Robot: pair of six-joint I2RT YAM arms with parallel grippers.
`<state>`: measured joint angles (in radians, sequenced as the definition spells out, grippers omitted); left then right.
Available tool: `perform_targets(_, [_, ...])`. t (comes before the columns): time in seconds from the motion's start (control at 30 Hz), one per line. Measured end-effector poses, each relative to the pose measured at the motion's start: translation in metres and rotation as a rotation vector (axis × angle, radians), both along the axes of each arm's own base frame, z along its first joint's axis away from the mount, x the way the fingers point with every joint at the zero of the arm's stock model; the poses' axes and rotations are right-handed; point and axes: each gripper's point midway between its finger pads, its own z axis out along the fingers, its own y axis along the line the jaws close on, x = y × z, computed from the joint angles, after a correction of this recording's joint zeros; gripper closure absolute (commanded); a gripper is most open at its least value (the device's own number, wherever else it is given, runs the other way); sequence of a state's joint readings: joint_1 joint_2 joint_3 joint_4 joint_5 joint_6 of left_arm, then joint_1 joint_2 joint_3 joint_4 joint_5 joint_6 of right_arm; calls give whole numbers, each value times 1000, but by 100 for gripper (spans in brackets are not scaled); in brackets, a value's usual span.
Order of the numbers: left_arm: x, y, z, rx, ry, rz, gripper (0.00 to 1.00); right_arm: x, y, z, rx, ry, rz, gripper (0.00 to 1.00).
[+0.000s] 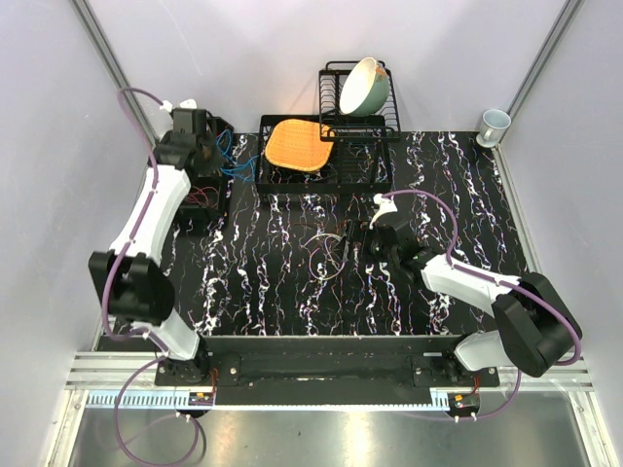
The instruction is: Untangle the cables
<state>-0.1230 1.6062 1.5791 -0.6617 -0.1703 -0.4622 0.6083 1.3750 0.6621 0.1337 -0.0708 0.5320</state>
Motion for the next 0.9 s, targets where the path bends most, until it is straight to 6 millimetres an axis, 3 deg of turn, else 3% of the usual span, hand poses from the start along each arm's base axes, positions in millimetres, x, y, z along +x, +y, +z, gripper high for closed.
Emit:
perform_targets(0.27, [57,36,-20,17,64,43,100,0,0,0,0,0,1,3])
perform_targets(0.5, [97,78,-67,-17,161,67,100,0,0,0,1,-1,0,3])
perform_targets(0.67, [103,103,-107,-34,246,91,100,0,0,0,1,-1,0,3])
perform_targets(0.9, [116,127,-132,-70,267,107,100,0,0,1,2,-3,0,3])
